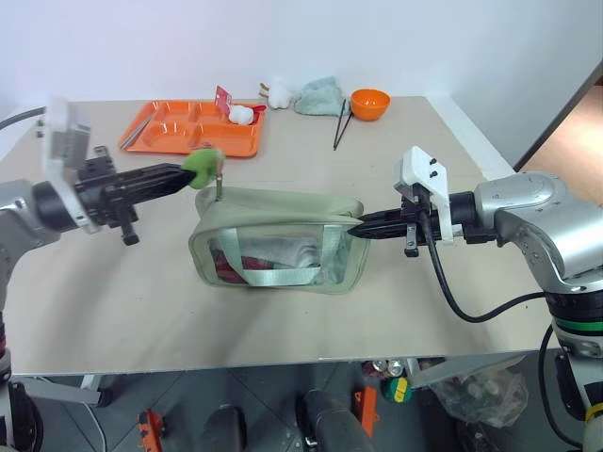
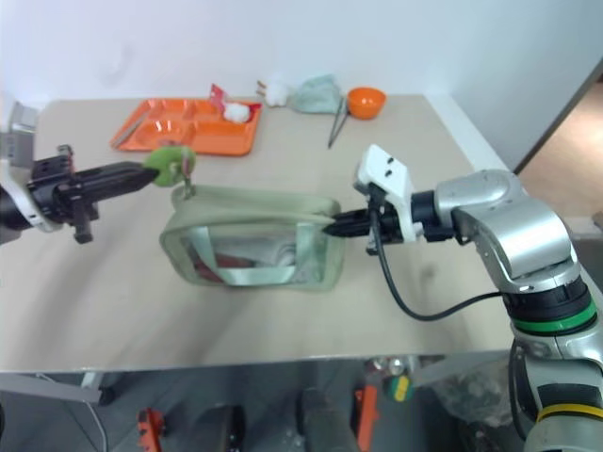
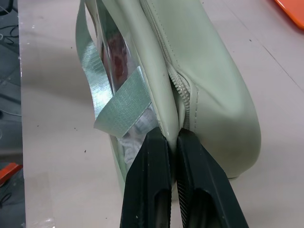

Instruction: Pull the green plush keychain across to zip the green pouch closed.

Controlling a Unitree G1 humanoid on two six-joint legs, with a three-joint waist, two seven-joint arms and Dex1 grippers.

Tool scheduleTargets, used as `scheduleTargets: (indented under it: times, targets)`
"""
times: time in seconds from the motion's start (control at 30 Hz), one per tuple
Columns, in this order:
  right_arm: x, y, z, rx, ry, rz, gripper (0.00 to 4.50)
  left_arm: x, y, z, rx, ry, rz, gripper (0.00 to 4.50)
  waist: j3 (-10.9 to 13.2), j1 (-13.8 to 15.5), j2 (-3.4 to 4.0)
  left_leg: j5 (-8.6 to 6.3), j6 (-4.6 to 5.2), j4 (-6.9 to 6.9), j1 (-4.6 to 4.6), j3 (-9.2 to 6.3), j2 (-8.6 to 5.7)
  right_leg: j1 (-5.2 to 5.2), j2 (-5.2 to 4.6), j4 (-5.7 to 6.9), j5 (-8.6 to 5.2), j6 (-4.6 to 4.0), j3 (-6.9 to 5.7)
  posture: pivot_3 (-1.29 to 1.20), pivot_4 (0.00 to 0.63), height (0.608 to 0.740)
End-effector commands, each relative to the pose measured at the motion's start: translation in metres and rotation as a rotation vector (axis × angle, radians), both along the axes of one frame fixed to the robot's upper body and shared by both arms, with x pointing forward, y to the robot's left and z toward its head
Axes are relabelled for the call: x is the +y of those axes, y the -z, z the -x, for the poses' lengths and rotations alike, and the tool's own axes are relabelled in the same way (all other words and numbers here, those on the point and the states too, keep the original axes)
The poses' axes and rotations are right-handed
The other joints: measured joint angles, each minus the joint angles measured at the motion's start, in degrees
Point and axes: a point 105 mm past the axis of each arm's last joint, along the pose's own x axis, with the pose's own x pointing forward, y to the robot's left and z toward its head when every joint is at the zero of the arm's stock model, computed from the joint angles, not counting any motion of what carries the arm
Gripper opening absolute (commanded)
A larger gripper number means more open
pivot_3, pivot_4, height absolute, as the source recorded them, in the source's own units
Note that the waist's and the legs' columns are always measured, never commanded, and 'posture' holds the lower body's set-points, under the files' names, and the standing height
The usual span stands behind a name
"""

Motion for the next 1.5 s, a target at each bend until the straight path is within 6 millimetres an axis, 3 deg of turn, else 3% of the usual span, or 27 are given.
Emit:
scheduleTargets:
  times: [0.03, 0.27, 0.43, 0.5, 0.7, 0.97, 1.1, 1.17, 1.3, 1.5]
  targets:
    - [0.004, -0.004, 0.002, -0.021, -0.017, 0.003, 0.00, -0.021, -0.004, 0.008, -0.071, 0.099, -0.091, 0.02, 0.0, 0.0, 0.00, 0.00, 0.00, 0.00, 0.00, 0.00, 0.01, -0.01, 0.02, 0.00, 0.00, 0.00, 0.00, 0.00, 0.150, 0.740]
    - [0.001, -0.004, 0.004, -0.022, 0.003, 0.000, 0.00, -0.036, 0.007, 0.011, -0.037, 0.224, -0.152, 0.02, 0.0, 0.0, 0.00, 0.00, 0.01, 0.00, -0.01, -0.04, 0.04, -0.01, 0.07, 0.00, 0.00, -0.01, -0.01, 0.00, 0.150, 0.740]
    - [0.000, -0.004, 0.005, -0.025, 0.013, -0.003, 0.00, -0.034, 0.006, 0.007, -0.005, 0.236, -0.140, 1.50, 0.0, 0.0, 0.00, 0.00, 0.01, 0.01, 0.00, -0.03, 0.04, -0.01, 0.08, 0.01, 0.00, -0.01, 0.02, 0.00, 0.150, 0.740]
    - [0.000, -0.005, 0.005, -0.027, 0.015, -0.003, 0.00, -0.033, 0.005, 0.006, -0.009, 0.230, -0.138, 2.34, 0.0, 0.0, 0.00, 0.00, 0.01, 0.01, -0.01, -0.03, 0.04, -0.01, 0.08, 0.01, 0.00, -0.01, 0.03, 0.00, 0.150, 0.740]
    - [0.001, -0.005, 0.005, -0.030, 0.011, -0.003, 0.00, -0.029, -0.005, 0.009, -0.032, 0.233, -0.094, 4.24, 0.0, 0.0, 0.00, -0.01, 0.01, 0.01, -0.01, -0.03, 0.04, -0.01, 0.08, 0.01, 0.00, -0.01, 0.03, 0.00, 0.150, 0.740]
    - [0.004, -0.005, 0.004, -0.029, -0.007, -0.002, 0.00, -0.010, -0.052, 0.025, -0.102, 0.230, 0.145, 4.24, 0.0, 0.0, 0.00, -0.01, 0.01, 0.02, -0.02, -0.04, 0.07, -0.01, 0.09, 0.00, 0.00, -0.01, 0.01, 0.00, 0.150, 0.740]
    - [0.005, -0.004, 0.005, -0.026, -0.014, 0.001, 0.00, 0.007, -0.054, 0.024, -0.088, 0.139, 0.194, 4.24, 0.0, 0.0, 0.00, -0.01, 0.02, 0.02, -0.01, -0.04, 0.08, 0.00, 0.09, 0.01, 0.00, -0.01, 0.00, 0.00, 0.150, 0.740]
    - [0.005, -0.004, 0.005, -0.024, -0.015, 0.001, 0.00, 0.018, -0.040, 0.020, -0.045, 0.071, 0.161, 4.24, 0.0, -0.1, 0.00, -0.01, 0.02, 0.02, 0.02, -0.03, 0.09, 0.00, 0.10, 0.02, 0.00, 0.00, 0.02, 0.00, 0.150, 0.740]
    - [0.006, -0.003, 0.004, -0.019, -0.022, 0.001, 0.00, 0.046, 0.023, 0.016, 0.124, -0.082, 0.005, 4.24, 0.0, -0.5, 0.04, -0.02, 0.03, -0.13, 0.19, 0.11, 0.16, 0.01, 0.13, 0.04, -0.04, -0.08, 0.14, 0.00, 0.150, 0.740]
    - [0.008, -0.005, 0.001, -0.023, -0.027, -0.010, 0.00, 0.045, 0.062, 0.014, 0.218, -0.095, -0.045, 4.24, 0.0, 0.1, -0.18, -0.02, 0.02, -0.04, 0.10, 0.02, 0.32, -0.01, 0.22, 0.03, -0.07, -0.22, -0.05, 0.00, 0.150, 0.740]
